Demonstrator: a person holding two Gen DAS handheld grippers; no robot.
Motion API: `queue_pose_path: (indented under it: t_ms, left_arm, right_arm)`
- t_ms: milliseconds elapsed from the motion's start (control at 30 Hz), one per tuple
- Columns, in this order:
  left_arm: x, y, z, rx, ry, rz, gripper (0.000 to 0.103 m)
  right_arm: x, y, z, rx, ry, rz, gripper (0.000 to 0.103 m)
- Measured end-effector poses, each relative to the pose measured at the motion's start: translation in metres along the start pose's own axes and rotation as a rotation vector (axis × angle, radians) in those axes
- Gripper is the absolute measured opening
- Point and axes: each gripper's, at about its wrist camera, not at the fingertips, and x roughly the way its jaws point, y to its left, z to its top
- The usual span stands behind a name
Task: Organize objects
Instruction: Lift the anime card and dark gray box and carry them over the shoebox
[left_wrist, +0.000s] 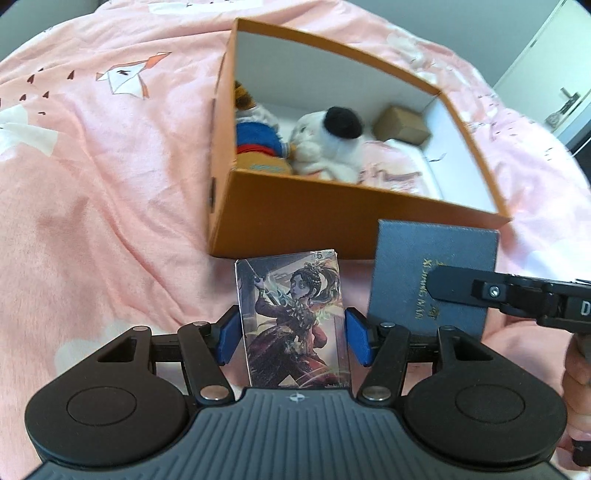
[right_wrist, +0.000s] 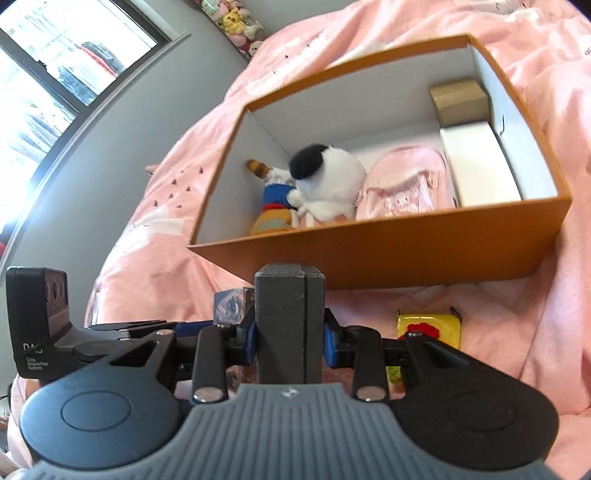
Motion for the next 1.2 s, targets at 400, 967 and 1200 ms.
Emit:
queue_pose_path:
  t_ms: [400,967,1200]
  left_arm:
    - [-0.055,-0.019,0.019,0.005,-0.103,-0.154,0.068]
    - [-0.007,-0.041,0.152,0.023,-0.258,-0.117,0.068]
    - [0.044,-0.045,0.178,0.059,-0.227,-0.045,0.068]
  right_arm:
    - [-0.056,0.007,0.029,-0.011,-0.122,0.057,0.035]
    - [-0.009,-0.039,0.153,-0.081,-0.123,-0.080,0.035]
    - [0.052,-0.057,0.183,-0.124,-0.017,-0.131,0.035]
